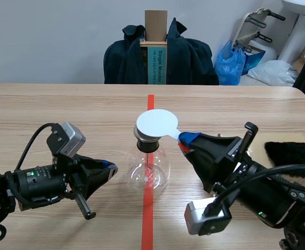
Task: Do the electroscope experiment.
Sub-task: 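Move the plate toward and away from the electroscope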
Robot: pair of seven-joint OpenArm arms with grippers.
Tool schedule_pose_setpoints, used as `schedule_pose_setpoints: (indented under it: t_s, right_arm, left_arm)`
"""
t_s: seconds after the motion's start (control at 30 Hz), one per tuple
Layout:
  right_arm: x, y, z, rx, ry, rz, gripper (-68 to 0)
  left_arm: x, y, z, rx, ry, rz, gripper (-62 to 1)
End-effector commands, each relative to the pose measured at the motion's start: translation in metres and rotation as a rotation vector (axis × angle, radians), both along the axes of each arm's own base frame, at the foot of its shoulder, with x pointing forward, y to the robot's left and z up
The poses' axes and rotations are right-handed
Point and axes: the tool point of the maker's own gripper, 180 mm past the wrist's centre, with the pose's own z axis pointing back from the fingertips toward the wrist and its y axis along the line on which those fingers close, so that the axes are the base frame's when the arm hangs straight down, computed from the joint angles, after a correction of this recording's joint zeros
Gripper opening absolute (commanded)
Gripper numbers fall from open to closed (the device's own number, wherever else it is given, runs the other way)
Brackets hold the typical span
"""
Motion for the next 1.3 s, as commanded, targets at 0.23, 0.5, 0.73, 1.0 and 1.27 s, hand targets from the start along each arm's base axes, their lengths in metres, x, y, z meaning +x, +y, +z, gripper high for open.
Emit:
schedule_pose_setpoints:
  t_s: [0.23,0.5,0.73,1.0,1.27]
  right_arm:
    - [0.032,-0.023,0.012,0.046,-0.023,-0.218,-66.7]
    - [0.042,-0.038,0.011,0.051,-0.018,-0.317,-66.7]
    - [0.039,-0.033,0.011,0.049,-0.018,-0.285,-66.7]
    - [0.025,-0.014,0.011,0.041,-0.021,-0.156,-66.7]
    - [0.006,0.003,0.01,0.032,-0.025,-0.015,-66.7]
  left_arm:
    - [0.005,-0.003,0.01,-0.029,-0.026,0.006,-58.2]
    - [0.005,-0.003,0.01,-0.029,-0.026,0.006,-58.2]
    - [0.005,-0.003,0.01,-0.029,-0.026,0.006,-58.2]
    - [0.005,-0.003,0.01,-0.029,-0.026,0.006,-58.2]
    - [0.005,-0.003,0.01,-0.029,-0.026,0.006,-58.2]
